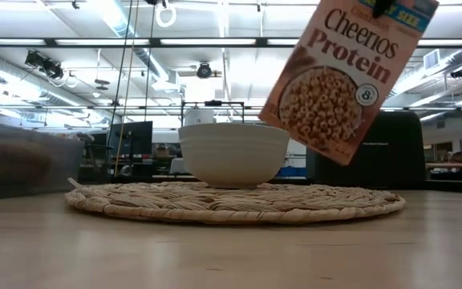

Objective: Arrange a breakfast setting
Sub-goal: Pour the cereal into the white bowl

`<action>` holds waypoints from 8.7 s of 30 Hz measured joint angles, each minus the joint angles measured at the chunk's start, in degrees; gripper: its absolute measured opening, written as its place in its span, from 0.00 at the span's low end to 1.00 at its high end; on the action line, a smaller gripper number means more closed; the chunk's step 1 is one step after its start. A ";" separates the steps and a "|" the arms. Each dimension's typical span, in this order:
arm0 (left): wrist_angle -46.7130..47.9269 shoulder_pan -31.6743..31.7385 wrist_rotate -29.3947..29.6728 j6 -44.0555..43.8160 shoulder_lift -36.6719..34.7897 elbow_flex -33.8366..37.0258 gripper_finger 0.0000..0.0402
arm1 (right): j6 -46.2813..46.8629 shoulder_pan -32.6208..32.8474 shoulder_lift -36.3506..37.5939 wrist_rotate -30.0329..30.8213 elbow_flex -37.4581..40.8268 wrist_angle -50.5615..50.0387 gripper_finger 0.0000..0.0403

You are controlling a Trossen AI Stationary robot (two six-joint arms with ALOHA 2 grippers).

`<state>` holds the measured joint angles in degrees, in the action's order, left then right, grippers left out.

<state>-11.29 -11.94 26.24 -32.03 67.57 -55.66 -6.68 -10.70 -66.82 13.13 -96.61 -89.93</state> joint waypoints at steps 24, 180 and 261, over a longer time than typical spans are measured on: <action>15.61 10.62 -10.64 5.71 16.44 -10.80 0.57 | 5.48 -0.02 -4.28 -3.60 8.21 8.71 0.09; -13.65 35.44 -56.52 38.04 47.94 -24.94 0.79 | -14.86 -5.35 8.96 24.08 35.71 30.12 0.62; -17.19 27.10 -30.94 17.47 9.03 -25.18 0.38 | 17.82 -2.25 -1.22 -23.52 41.47 147.20 0.83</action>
<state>-28.47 15.16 -4.70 -14.56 76.60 -80.84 11.14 -12.95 -68.04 -10.39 -55.14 57.28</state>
